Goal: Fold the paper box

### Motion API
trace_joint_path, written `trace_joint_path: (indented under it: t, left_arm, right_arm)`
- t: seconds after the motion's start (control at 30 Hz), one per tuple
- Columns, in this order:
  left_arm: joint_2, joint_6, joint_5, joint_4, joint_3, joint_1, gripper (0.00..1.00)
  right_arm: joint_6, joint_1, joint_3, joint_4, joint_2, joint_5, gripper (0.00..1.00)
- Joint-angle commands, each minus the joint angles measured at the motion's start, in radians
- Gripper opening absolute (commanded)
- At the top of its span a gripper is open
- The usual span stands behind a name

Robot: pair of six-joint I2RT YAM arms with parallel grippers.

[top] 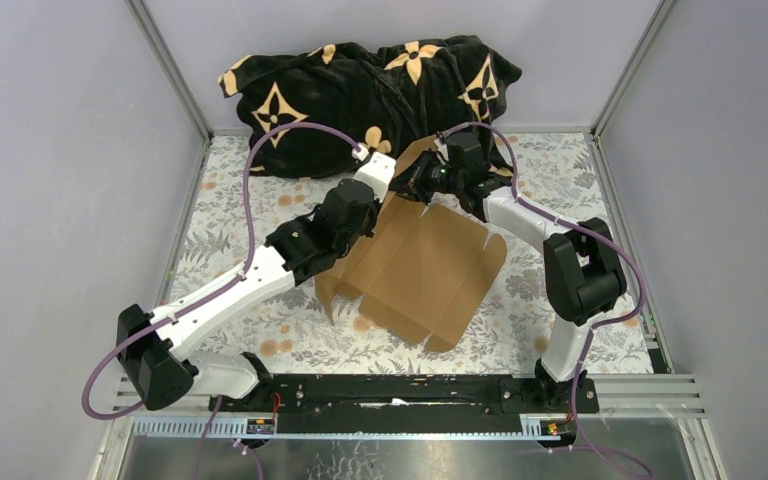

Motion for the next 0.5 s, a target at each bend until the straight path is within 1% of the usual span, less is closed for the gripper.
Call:
trace_joint_path:
  t: [0.0, 0.13, 0.2, 0.3, 0.4, 0.47]
  left_arm:
    - [0.026, 0.028, -0.052, 0.006, 0.03, -0.031, 0.15]
    - [0.03, 0.028, -0.066, -0.007, 0.037, -0.039, 0.21]
    - [0.031, 0.028, -0.081, -0.018, 0.04, -0.048, 0.27]
    - [0.025, 0.025, -0.08, -0.033, 0.042, -0.05, 0.35]
    - [0.013, -0.003, -0.081, -0.066, 0.056, -0.048, 0.51]
    - [-0.004, -0.031, -0.092, -0.098, 0.063, -0.048, 0.64]
  right_arm:
    - [-0.004, 0.012, -0.01, 0.055, 0.008, -0.008, 0.04]
    - [0.001, 0.012, -0.022, 0.065, 0.008, -0.011, 0.04]
    - [0.003, 0.01, -0.029, 0.074, 0.008, -0.012, 0.04]
    - [0.012, 0.01, -0.049, 0.097, 0.005, -0.017, 0.04]
    - [0.018, 0.009, -0.073, 0.117, -0.002, -0.018, 0.04]
    - [0.022, 0.007, -0.095, 0.129, -0.008, -0.021, 0.04]
